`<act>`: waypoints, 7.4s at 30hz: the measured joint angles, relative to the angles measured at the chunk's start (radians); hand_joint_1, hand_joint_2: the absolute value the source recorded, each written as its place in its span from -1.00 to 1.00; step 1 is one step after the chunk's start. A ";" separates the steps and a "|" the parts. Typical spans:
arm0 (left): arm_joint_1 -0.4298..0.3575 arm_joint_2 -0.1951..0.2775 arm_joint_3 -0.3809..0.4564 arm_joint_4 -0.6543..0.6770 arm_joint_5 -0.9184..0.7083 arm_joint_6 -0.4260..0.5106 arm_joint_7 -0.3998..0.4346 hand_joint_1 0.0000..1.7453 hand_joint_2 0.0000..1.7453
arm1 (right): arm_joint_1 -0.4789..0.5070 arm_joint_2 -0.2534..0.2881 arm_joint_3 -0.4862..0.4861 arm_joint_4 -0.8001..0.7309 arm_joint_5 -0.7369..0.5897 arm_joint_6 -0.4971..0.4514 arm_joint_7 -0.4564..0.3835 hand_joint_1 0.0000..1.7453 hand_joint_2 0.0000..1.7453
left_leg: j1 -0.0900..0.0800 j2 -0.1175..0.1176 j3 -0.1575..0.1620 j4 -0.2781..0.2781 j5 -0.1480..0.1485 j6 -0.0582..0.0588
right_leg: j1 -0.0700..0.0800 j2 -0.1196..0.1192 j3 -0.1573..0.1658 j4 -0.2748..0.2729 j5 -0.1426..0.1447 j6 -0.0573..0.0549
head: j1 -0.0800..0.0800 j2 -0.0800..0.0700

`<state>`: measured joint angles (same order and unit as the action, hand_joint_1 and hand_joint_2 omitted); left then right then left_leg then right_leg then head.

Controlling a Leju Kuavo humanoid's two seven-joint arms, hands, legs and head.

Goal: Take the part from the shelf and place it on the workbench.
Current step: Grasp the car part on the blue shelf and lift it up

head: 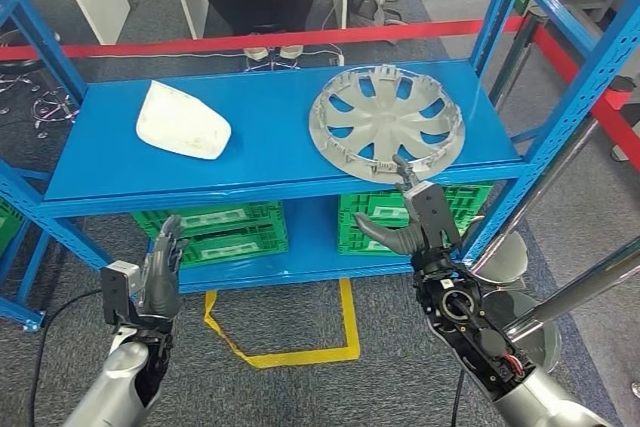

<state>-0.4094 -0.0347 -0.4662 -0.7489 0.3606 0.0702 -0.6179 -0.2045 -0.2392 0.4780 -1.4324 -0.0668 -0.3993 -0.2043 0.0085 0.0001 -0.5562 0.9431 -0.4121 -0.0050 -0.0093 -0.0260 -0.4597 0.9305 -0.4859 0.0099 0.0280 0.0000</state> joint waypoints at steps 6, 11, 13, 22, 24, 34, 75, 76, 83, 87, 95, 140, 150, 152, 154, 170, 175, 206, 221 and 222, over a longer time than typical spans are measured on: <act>-0.001 -0.001 0.000 0.003 0.002 -0.001 -0.002 -1.00 -1.00 | 0.000 0.000 0.000 0.000 0.000 -0.001 0.001 -1.00 1.00 | 0.000 0.000 0.000 0.000 0.000 0.000 | 0.000 0.000 0.000 0.000 0.000 0.000 | 0.000 0.000; -0.004 -0.004 0.000 0.004 0.006 -0.001 -0.004 -1.00 -1.00 | 0.000 0.000 0.000 0.000 0.000 0.000 0.001 -1.00 1.00 | 0.000 0.000 0.000 0.000 0.000 0.000 | 0.000 0.000 0.000 0.000 0.000 0.000 | 0.000 0.000; -0.005 -0.004 0.000 0.004 0.007 -0.001 -0.005 -1.00 -1.00 | 0.000 0.000 0.000 0.000 0.000 0.000 0.002 -1.00 1.00 | 0.000 0.000 0.000 0.000 0.000 0.000 | 0.000 0.000 0.000 0.000 0.000 0.000 | 0.000 0.000; -0.008 -0.007 0.000 0.007 0.009 -0.001 -0.006 -1.00 -1.00 | 0.000 0.000 0.000 0.000 0.001 -0.001 0.006 -1.00 1.00 | 0.000 0.000 0.000 0.000 0.000 0.000 | 0.000 0.000 0.000 0.000 0.000 0.000 | 0.000 0.000; -0.008 -0.008 0.000 0.008 0.010 -0.001 -0.006 -1.00 -1.00 | 0.001 0.000 0.000 0.000 0.003 -0.003 0.011 -1.00 1.00 | 0.000 0.000 0.000 0.000 0.000 0.000 | 0.000 0.000 0.000 0.000 0.000 0.000 | 0.000 0.000; -0.008 -0.008 0.000 0.008 0.011 -0.001 -0.008 -1.00 -1.00 | 0.002 0.000 0.000 -0.001 0.015 -0.004 0.019 -1.00 1.00 | 0.000 0.000 0.000 0.000 0.000 0.000 | 0.000 0.000 0.000 0.000 0.000 0.000 | 0.000 0.000; -0.008 -0.009 0.000 0.008 0.014 -0.001 -0.008 -1.00 -1.00 | 0.010 0.000 0.000 -0.003 0.017 -0.004 0.030 -1.00 1.00 | 0.000 0.000 0.000 0.000 0.000 0.000 | 0.000 0.000 0.000 0.000 0.000 0.000 | 0.000 0.000; -0.008 -0.009 0.000 0.008 0.014 -0.001 -0.008 -1.00 -1.00 | 0.010 0.000 0.000 -0.003 0.017 -0.003 0.030 -1.00 1.00 | 0.000 0.000 0.000 0.000 0.000 0.000 | 0.000 0.000 0.000 0.000 0.000 0.000 | 0.000 0.000; -0.008 -0.009 0.000 0.008 0.013 0.002 -0.008 -1.00 -1.00 | 0.008 0.000 0.000 -0.003 0.017 0.000 0.030 -1.00 1.00 | 0.000 0.000 0.000 0.000 0.000 0.000 | 0.000 0.000 0.000 0.000 0.000 0.000 | 0.000 0.000; -0.008 -0.009 0.000 0.008 0.013 0.004 -0.008 -1.00 -1.00 | 0.005 0.000 -0.001 -0.003 0.018 0.001 0.030 -1.00 1.00 | 0.000 0.000 0.000 0.000 0.000 0.000 | 0.000 0.000 0.000 0.000 0.000 0.000 | 0.000 0.000; -0.007 -0.009 0.000 0.008 0.013 0.011 -0.008 -1.00 -1.00 | 0.004 0.000 -0.016 -0.007 0.018 -0.001 0.036 -1.00 1.00 | 0.000 0.000 0.000 0.000 0.000 0.000 | 0.000 0.000 0.000 0.000 0.000 0.000 | 0.000 0.000; -0.015 -0.010 0.000 -0.005 0.008 0.011 -0.004 -1.00 -1.00 | 0.001 -0.004 -0.047 -0.040 0.035 0.018 0.066 -1.00 1.00 | -0.020 -0.007 -0.070 -0.028 0.075 0.054 | -0.004 0.030 -0.128 0.296 -0.176 0.018 | 0.011 0.000; -0.015 -0.008 0.000 -0.005 0.011 0.011 -0.004 -1.00 -1.00 | -0.003 -0.005 -0.048 -0.040 0.035 0.024 0.070 -1.00 1.00 | -0.013 -0.016 -0.046 0.006 0.033 0.032 | -0.012 0.039 -0.086 0.036 0.043 0.008 | 0.012 0.000; -0.015 -0.008 0.000 -0.006 0.013 0.010 -0.004 -1.00 -1.00 | -0.005 -0.005 -0.048 -0.040 0.035 0.024 0.070 -1.00 1.00 | -0.010 -0.016 -0.045 0.003 0.035 0.032 | -0.009 0.039 -0.086 0.036 0.043 0.004 | 0.005 0.000; -0.015 -0.007 0.000 -0.007 0.014 0.010 -0.004 -1.00 -1.00 | -0.006 -0.005 -0.048 -0.040 0.035 0.024 0.070 -1.00 1.00 | -0.009 -0.016 -0.044 0.000 0.037 0.028 | -0.007 0.039 -0.086 0.036 0.043 0.000 | 0.000 0.000; -0.020 -0.007 0.000 -0.009 0.017 0.002 -0.009 -1.00 -1.00 | -0.007 -0.008 -0.049 -0.045 0.031 0.010 0.073 -1.00 1.00 | -0.004 -0.016 -0.031 -0.029 0.046 0.002 | -0.002 0.037 -0.067 -0.003 0.057 -0.010 | 0.003 0.000; -0.020 -0.007 0.000 -0.009 0.017 0.003 -0.011 -1.00 -1.00 | -0.007 -0.010 -0.049 -0.045 0.034 0.010 0.079 -1.00 1.00 | -0.004 -0.017 -0.034 -0.024 0.043 0.005 | -0.003 0.037 -0.067 -0.003 0.057 -0.004 | 0.004 0.000; -0.006 0.003 0.000 -0.019 0.009 0.000 0.020 -1.00 -1.00 | -0.029 -0.194 -0.120 -0.024 0.269 0.363 0.466 -1.00 1.00 | -0.004 -0.017 -0.036 -0.024 0.043 0.005 | -0.001 0.037 -0.069 -0.003 0.057 -0.004 | 0.000 0.000; -0.012 0.002 0.000 -0.024 -0.004 -0.015 0.030 -1.00 -1.00 | -0.107 -0.211 -0.134 0.092 0.391 0.589 0.450 -1.00 1.00 | -0.004 -0.017 -0.036 -0.024 0.043 0.005 | -0.001 0.037 -0.069 -0.003 0.057 -0.004 | -0.001 0.000; -0.013 0.002 0.001 -0.024 -0.005 -0.016 0.031 -1.00 -1.00 | -0.116 -0.211 -0.133 0.113 0.401 0.602 0.440 -1.00 1.00 | -0.004 -0.017 -0.036 -0.024 0.043 0.005 | -0.001 0.037 -0.069 -0.003 0.057 -0.004 | -0.001 0.000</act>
<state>-0.4223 -0.0324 -0.4656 -0.7733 0.3560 0.0537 -0.5871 -0.3208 -0.4498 0.3453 -1.3189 0.3347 0.2024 0.2355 0.0046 -0.0166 -0.5924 0.9194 -0.3692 0.0000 -0.0103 0.0110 -0.5286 0.9277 -0.4291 0.0064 0.0274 0.0000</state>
